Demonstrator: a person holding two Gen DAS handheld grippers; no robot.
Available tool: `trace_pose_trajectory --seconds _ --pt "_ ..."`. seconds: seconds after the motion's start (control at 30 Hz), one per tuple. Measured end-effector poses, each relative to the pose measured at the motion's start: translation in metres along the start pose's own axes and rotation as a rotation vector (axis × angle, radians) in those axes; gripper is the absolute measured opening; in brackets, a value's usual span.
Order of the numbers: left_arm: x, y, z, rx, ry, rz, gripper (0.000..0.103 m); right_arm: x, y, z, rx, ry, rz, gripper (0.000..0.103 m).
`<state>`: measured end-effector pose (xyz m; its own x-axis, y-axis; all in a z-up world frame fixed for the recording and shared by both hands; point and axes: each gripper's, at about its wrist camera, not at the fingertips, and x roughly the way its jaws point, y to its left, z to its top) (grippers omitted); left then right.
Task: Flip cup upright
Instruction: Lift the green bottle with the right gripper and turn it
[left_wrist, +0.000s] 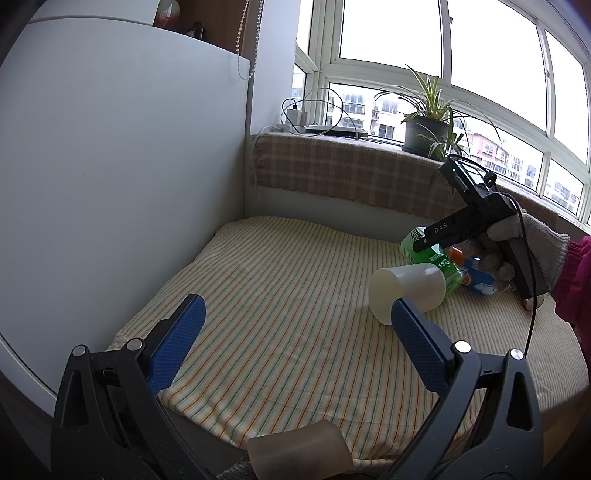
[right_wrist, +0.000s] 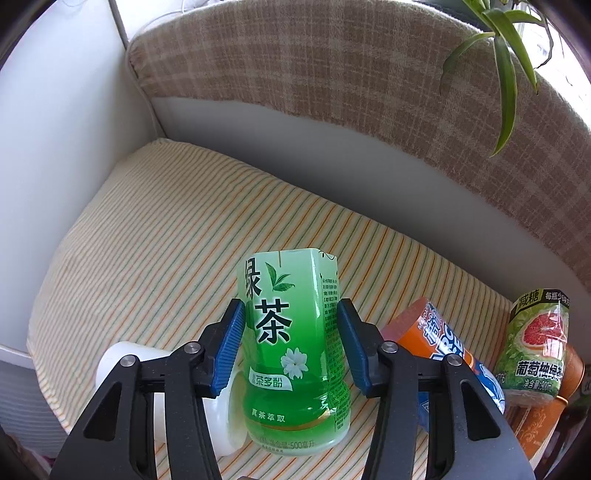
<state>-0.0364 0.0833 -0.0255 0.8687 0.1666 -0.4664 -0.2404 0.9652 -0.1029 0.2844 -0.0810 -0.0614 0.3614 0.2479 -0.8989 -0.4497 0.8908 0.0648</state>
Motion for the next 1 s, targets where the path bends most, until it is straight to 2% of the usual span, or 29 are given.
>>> trace_pose_trajectory --seconds 0.23,0.6,0.83,1.0 --pt "0.002 -0.004 -0.002 0.009 0.007 -0.004 0.102 -0.025 -0.010 -0.003 0.005 -0.085 0.003 0.047" --pt "0.002 -0.009 -0.003 0.031 0.008 -0.005 0.102 -0.077 -0.009 -0.019 -0.025 -0.274 0.015 0.044" --pt "0.005 -0.020 0.000 0.053 0.010 -0.014 0.102 -0.126 -0.001 -0.046 -0.039 -0.392 0.023 0.043" --pt "0.007 -0.030 0.003 0.081 0.003 -0.039 0.102 -0.160 -0.002 -0.078 -0.009 -0.420 0.071 0.043"
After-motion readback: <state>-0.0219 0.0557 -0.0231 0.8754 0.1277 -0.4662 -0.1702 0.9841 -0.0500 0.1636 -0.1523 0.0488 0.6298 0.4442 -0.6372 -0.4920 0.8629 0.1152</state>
